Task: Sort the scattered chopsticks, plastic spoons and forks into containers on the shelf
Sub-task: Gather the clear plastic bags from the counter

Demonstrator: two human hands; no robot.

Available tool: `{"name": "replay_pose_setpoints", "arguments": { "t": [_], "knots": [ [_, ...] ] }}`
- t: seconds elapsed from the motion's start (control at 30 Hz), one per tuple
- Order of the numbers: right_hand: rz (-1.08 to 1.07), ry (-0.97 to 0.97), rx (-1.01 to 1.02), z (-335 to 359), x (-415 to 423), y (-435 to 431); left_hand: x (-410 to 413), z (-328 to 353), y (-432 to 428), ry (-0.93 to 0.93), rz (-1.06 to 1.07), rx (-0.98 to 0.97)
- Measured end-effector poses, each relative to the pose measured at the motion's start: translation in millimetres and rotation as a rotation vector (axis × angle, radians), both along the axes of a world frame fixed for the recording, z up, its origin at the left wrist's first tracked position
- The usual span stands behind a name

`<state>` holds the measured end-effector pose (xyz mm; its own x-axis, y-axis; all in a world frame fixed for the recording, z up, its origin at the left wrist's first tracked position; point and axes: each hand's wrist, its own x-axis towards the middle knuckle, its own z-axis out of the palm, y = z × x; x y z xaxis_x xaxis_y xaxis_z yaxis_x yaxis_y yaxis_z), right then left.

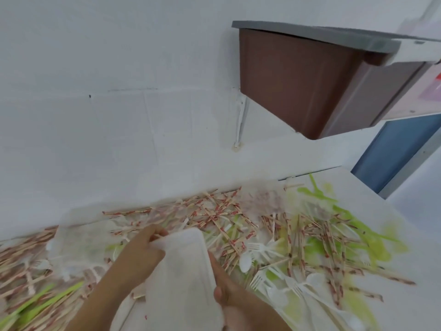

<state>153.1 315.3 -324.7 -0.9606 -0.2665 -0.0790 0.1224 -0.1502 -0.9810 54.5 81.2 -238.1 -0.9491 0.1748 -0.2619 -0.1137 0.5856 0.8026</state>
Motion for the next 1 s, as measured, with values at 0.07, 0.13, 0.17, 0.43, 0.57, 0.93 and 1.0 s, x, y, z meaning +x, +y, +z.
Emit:
{"name": "replay_pose_setpoints", "arguments": {
  "t": [0.07, 0.13, 0.17, 0.43, 0.57, 0.93, 1.0],
  "knots": [
    [0.098, -0.141, -0.098, 26.5, -7.7, -17.4, -3.6, 1.6, 12.6, -0.007, 0.076, 0.007],
    [0.065, -0.168, -0.183, 40.5, -2.2, -17.4, -1.1, 5.7, 20.1, -0.006, 0.124, 0.063],
    [0.034, -0.175, -0.243, 40.5, -0.7, -17.7, 3.6, 5.1, 20.7, -0.030, 0.116, 0.146],
    [-0.097, -0.299, 0.038, 70.0, 30.6, -13.1, 72.9, -50.6, 17.4, -0.574, -0.100, 0.970],
    [-0.359, -0.247, 0.489, 89.6, -0.4, 42.1, 77.8, -58.7, -0.6, -0.482, 0.115, 0.788],
    [0.120, 0.213, 1.969, -7.4, -184.6, 161.1, 30.7, -45.8, 16.3, -0.145, 0.467, 0.674],
    [0.124, 0.293, 2.002, -16.5, -189.6, 166.9, 27.9, -43.5, 30.7, -0.146, 0.516, 0.682]
  ]
}}
